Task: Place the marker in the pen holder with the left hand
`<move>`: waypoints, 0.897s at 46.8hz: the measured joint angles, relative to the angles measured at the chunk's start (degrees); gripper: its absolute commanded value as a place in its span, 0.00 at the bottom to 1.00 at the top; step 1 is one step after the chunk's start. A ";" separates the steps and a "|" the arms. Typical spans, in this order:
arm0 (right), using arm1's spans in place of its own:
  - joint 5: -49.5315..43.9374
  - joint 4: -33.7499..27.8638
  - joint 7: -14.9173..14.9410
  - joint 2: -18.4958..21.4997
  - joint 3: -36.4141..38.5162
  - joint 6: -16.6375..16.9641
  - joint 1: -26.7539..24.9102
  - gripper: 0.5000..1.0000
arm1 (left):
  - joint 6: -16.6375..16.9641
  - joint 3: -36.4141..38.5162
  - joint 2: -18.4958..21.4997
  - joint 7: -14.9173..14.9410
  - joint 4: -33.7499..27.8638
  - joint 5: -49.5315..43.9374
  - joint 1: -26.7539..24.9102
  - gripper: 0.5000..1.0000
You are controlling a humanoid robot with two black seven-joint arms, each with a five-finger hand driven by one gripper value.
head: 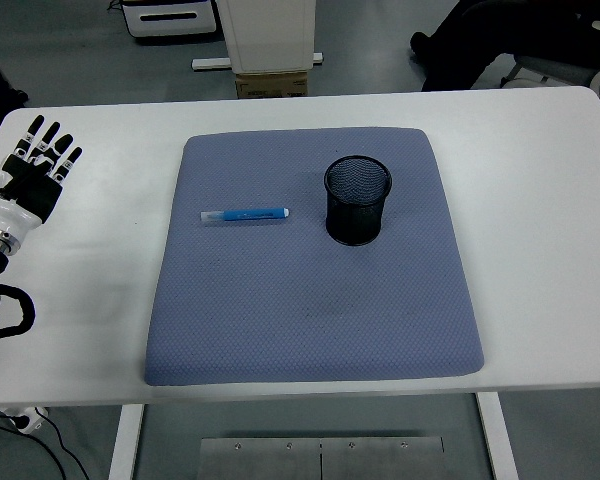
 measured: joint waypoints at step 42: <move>0.00 0.00 0.01 0.00 0.00 -0.02 0.00 1.00 | -0.05 -0.80 0.02 -0.53 0.36 -0.56 0.07 1.00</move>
